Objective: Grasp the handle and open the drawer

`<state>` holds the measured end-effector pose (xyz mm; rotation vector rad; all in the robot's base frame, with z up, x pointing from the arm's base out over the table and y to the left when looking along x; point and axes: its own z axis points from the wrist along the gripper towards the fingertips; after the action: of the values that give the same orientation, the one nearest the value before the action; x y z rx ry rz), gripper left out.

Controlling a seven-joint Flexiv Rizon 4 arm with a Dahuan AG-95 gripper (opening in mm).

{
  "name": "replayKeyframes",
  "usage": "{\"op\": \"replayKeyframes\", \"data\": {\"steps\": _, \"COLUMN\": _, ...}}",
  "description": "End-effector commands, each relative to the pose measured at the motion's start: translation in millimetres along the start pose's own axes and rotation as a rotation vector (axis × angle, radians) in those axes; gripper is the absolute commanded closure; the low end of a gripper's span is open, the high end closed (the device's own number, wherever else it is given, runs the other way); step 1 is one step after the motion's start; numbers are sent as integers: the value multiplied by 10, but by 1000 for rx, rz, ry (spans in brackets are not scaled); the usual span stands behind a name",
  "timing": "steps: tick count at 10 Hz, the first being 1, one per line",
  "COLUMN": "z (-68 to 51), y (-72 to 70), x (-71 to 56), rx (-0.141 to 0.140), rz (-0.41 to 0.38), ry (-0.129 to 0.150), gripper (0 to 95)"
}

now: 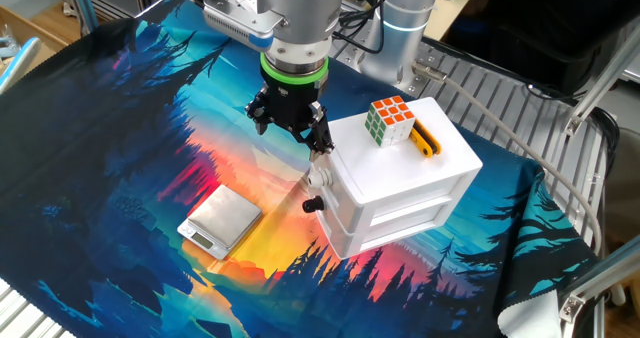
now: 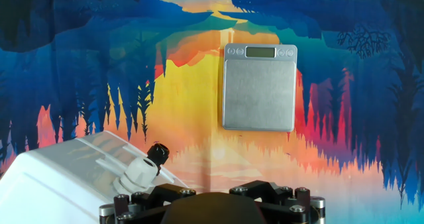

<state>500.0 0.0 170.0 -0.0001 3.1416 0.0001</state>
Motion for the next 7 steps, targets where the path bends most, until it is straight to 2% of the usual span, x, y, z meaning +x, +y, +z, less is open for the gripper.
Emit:
{"op": "replayKeyframes", "data": {"steps": 1, "z": 0, "y": 0, "x": 0, "rx": 21, "rz": 416, "ry": 46, "gripper": 950}}
{"op": "replayKeyframes", "data": {"steps": 7, "z": -1, "y": -1, "x": 0, "rx": 22, "rz": 424, "ry": 47, "gripper": 950}}
